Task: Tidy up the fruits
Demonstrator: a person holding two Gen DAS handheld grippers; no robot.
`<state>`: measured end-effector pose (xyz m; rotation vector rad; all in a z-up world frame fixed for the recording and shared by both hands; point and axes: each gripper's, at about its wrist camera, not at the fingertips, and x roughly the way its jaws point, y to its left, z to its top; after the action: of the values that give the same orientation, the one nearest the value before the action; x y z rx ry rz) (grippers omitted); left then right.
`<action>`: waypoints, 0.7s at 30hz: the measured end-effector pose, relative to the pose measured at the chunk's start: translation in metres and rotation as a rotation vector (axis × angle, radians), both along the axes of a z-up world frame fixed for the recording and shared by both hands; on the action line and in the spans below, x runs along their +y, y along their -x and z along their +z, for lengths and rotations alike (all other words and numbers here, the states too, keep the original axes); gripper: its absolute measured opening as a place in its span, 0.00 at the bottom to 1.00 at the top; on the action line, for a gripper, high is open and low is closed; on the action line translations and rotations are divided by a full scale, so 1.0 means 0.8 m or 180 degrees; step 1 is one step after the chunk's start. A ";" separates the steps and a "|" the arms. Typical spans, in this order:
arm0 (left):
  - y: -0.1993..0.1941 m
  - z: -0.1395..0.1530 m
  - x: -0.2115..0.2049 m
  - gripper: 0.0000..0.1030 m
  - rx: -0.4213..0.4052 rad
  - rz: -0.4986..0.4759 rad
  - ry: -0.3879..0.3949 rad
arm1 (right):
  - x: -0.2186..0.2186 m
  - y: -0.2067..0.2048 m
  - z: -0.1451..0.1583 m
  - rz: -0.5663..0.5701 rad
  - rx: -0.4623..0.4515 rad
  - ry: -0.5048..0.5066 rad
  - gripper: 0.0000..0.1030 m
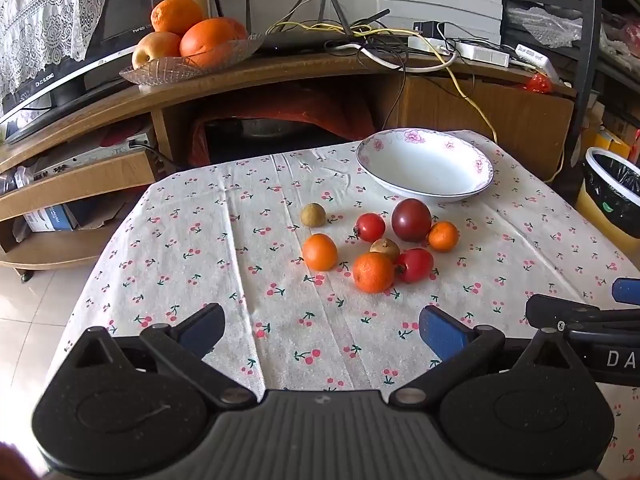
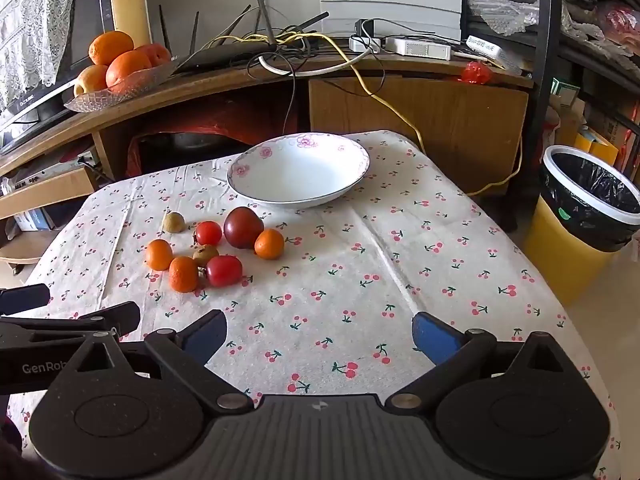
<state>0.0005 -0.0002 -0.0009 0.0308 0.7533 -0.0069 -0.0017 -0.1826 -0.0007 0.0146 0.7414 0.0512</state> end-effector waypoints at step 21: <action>0.006 0.000 -0.002 1.00 -0.0027 0.0043 -0.0055 | 0.007 0.002 0.000 0.0083 0.0036 -0.0024 0.92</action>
<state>-0.0043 -0.0019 -0.0010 0.0423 0.7452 0.0127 -0.0033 -0.1774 -0.0007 0.0124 0.7528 0.0788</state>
